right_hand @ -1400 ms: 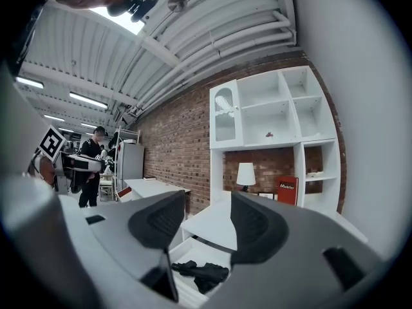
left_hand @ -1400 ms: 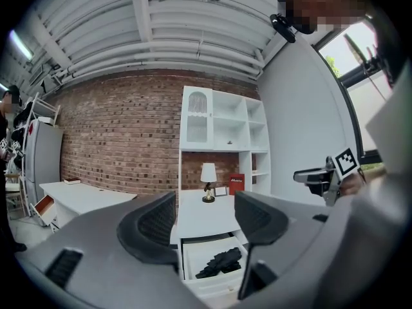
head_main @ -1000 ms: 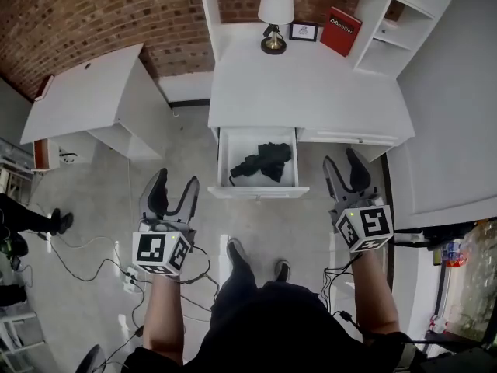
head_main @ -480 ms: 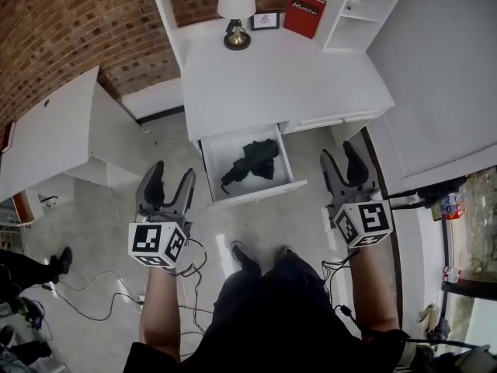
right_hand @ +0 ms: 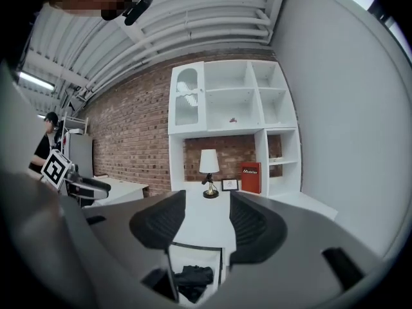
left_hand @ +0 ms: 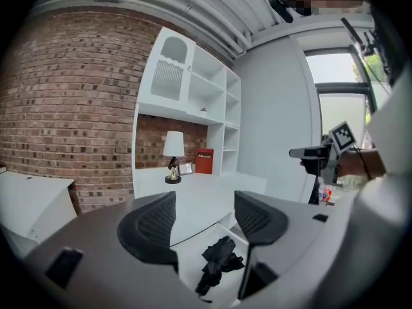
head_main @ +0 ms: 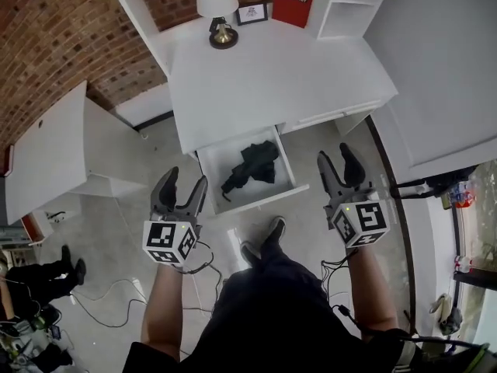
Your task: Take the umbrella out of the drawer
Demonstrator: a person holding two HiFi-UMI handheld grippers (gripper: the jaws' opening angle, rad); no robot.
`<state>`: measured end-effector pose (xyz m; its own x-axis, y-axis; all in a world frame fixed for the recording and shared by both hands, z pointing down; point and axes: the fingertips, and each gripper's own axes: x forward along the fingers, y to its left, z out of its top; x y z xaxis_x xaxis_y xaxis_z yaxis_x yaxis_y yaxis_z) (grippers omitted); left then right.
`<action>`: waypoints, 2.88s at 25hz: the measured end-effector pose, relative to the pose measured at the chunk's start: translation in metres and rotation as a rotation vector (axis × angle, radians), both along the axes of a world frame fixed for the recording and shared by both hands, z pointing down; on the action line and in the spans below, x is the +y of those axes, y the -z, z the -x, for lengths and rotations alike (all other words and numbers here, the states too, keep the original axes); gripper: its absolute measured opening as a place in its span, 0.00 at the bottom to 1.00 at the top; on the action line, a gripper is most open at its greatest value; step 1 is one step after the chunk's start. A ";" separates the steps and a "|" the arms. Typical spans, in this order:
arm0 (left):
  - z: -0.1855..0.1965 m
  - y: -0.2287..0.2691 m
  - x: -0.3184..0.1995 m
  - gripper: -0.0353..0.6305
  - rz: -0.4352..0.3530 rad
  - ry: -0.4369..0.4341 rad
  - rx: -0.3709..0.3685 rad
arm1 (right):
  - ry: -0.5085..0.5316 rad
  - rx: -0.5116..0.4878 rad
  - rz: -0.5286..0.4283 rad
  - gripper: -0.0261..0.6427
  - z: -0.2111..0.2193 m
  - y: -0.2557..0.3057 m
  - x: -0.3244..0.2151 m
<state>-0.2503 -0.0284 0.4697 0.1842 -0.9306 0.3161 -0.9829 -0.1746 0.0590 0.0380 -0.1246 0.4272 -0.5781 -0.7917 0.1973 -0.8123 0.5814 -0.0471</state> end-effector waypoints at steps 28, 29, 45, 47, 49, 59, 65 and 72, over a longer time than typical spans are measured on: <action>-0.084 -0.336 -0.106 0.48 0.704 -0.564 -0.212 | -0.235 0.017 0.235 0.33 -0.031 -0.102 -0.075; -0.086 -0.346 -0.104 0.48 0.732 -0.587 -0.224 | -0.249 0.020 0.245 0.33 -0.033 -0.107 -0.073; -0.101 -0.463 -0.111 0.50 0.950 -0.708 -0.301 | -0.329 0.064 0.347 0.31 -0.060 -0.169 -0.071; -0.103 -0.465 -0.110 0.50 0.969 -0.692 -0.287 | -0.330 0.065 0.348 0.31 -0.061 -0.169 -0.071; -0.103 -0.465 -0.111 0.49 0.968 -0.672 -0.301 | -0.333 0.061 0.350 0.31 -0.062 -0.169 -0.070; -0.104 -0.448 -0.093 0.44 0.952 -0.724 -0.317 | -0.334 0.042 0.342 0.28 -0.069 -0.163 -0.059; -0.102 -0.415 -0.085 0.44 0.904 -0.712 -0.277 | -0.321 0.040 0.303 0.28 -0.069 -0.147 -0.054; -0.101 -0.357 -0.084 0.44 0.819 -0.692 -0.251 | -0.304 0.026 0.243 0.27 -0.066 -0.112 -0.056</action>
<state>-0.1493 -0.1127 0.8271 0.4292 -0.1420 0.8920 -0.6876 -0.6918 0.2206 0.1040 -0.1803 0.5390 -0.3167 -0.8546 0.4116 -0.9485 0.2884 -0.1310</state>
